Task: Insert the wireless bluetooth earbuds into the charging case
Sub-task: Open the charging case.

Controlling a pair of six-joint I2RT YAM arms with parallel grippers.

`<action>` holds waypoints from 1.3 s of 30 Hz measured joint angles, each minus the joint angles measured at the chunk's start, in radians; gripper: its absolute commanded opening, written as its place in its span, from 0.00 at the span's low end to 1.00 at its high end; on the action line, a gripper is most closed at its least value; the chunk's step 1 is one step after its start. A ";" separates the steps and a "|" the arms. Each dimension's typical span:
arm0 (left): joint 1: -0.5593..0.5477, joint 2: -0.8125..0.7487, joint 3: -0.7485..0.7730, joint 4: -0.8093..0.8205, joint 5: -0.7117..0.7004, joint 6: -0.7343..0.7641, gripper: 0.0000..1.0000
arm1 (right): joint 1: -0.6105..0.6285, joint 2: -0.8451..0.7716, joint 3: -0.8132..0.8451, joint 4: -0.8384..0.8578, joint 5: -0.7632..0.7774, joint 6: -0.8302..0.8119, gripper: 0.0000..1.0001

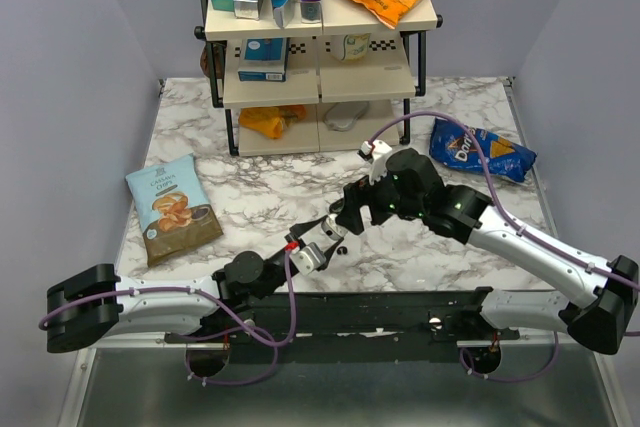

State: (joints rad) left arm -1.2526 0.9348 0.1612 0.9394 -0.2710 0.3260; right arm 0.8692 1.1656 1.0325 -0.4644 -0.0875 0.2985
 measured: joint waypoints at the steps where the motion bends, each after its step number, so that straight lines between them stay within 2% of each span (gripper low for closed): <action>1: 0.000 0.000 0.000 0.000 -0.002 0.000 0.00 | 0.000 -0.001 0.000 0.000 0.003 0.000 0.97; 8: -0.005 -0.011 0.000 0.002 -0.006 0.001 0.00 | -0.001 -0.061 -0.015 0.006 0.011 0.000 0.96; 12: -0.006 -0.011 0.000 0.002 -0.007 0.003 0.00 | -0.005 -0.102 -0.023 0.035 -0.037 -0.001 0.95; 16: -0.006 -0.011 0.000 0.003 -0.008 0.003 0.00 | -0.005 -0.101 -0.026 0.068 -0.093 -0.001 0.87; 23: -0.006 -0.011 0.000 0.010 -0.009 0.004 0.00 | -0.005 -0.047 -0.030 0.080 -0.126 0.017 0.66; 39: -0.007 -0.015 0.000 0.035 -0.009 0.005 0.00 | -0.005 -0.019 -0.041 0.110 -0.154 0.041 0.51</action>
State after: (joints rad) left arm -1.2594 0.9195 0.1608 0.9745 -0.2798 0.3305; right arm 0.8639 1.1469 0.9913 -0.3542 -0.2420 0.3393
